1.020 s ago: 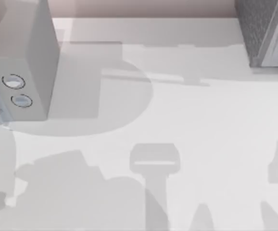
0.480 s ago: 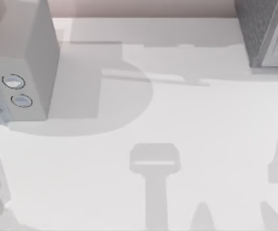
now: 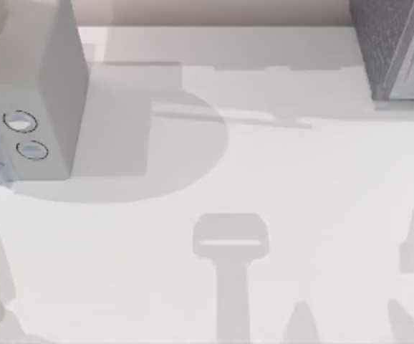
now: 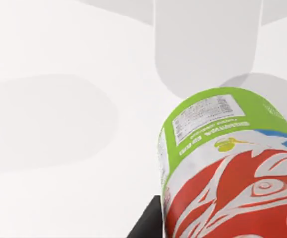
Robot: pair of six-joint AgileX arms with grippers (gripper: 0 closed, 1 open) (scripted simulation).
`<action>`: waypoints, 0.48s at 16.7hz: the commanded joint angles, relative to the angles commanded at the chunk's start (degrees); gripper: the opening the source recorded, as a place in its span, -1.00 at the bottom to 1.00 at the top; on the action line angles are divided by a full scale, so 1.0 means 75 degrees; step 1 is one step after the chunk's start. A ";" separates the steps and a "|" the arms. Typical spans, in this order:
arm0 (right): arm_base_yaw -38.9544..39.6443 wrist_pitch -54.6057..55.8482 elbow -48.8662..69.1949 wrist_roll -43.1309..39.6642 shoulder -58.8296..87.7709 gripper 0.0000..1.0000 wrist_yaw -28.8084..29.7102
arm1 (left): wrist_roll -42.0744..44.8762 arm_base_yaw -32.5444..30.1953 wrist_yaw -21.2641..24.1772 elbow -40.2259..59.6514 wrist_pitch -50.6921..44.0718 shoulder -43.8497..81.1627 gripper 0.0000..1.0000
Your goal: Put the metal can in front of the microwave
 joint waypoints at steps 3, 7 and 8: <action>0.0000 0.0000 0.0000 0.0000 0.0000 1.00 0.0000 | 0.0001 0.0006 0.0004 -0.0023 0.0021 0.0007 -1.00; 0.0000 0.0000 0.0000 0.0000 0.0000 1.00 0.0000 | 0.0001 0.0006 0.0004 -0.0023 0.0021 0.0007 -0.55; 0.0000 0.0000 0.0000 0.0000 0.0000 1.00 0.0000 | 0.0001 0.0006 0.0004 -0.0023 0.0021 0.0007 -0.40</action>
